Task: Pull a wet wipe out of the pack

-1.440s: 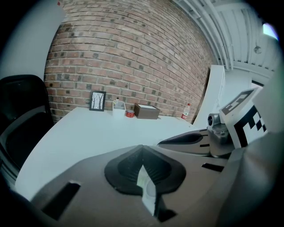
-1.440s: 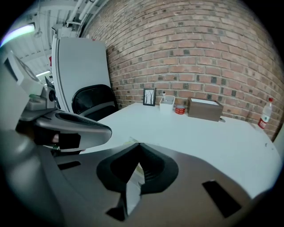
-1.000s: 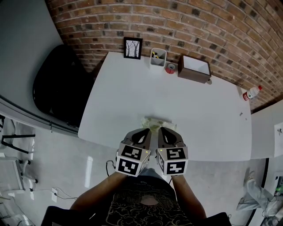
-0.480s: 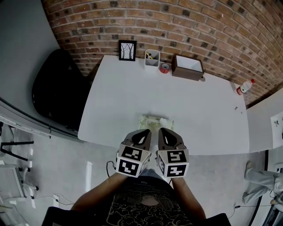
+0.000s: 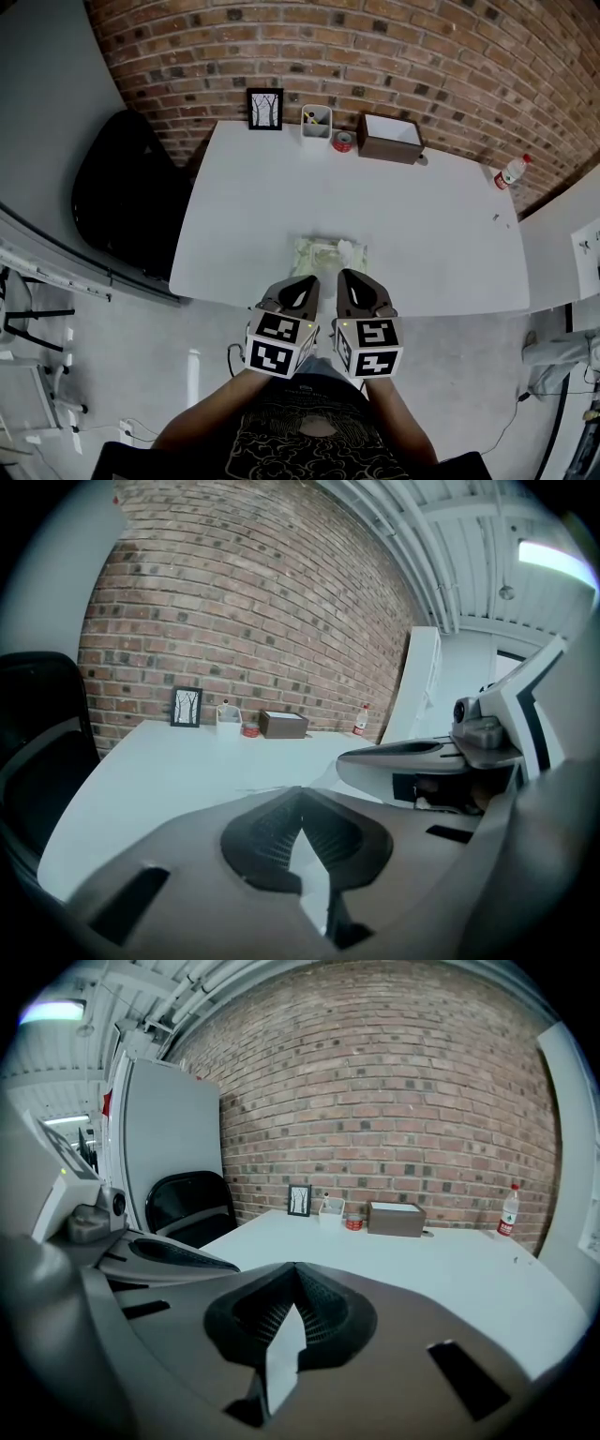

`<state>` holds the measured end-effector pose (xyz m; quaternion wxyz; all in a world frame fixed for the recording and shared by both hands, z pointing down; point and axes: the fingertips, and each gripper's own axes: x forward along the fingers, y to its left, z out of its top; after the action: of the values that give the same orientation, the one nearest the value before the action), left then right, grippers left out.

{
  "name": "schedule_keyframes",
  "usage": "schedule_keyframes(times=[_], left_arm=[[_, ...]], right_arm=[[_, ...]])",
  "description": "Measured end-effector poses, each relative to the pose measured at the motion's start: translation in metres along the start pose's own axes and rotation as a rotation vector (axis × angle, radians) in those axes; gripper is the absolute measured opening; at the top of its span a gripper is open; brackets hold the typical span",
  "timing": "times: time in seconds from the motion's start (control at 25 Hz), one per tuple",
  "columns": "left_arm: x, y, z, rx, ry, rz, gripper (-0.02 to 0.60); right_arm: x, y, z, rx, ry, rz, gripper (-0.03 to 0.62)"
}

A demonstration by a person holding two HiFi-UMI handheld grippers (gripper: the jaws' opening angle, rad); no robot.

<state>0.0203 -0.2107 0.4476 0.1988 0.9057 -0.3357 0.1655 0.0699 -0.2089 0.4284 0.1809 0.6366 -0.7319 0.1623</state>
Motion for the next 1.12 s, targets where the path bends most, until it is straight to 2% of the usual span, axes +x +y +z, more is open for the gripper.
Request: schedule_keyframes(times=[0.52,1.12], left_arm=[[-0.024,-0.019,-0.008,0.034,-0.002,-0.032,0.012],[-0.063,-0.036,-0.008,0.056,-0.058,-0.069,0.012]], right_arm=[[-0.036,0.018,0.002,0.007,-0.059,-0.021,0.015],[-0.078,0.043,-0.007,0.026,-0.106,-0.065,0.015]])
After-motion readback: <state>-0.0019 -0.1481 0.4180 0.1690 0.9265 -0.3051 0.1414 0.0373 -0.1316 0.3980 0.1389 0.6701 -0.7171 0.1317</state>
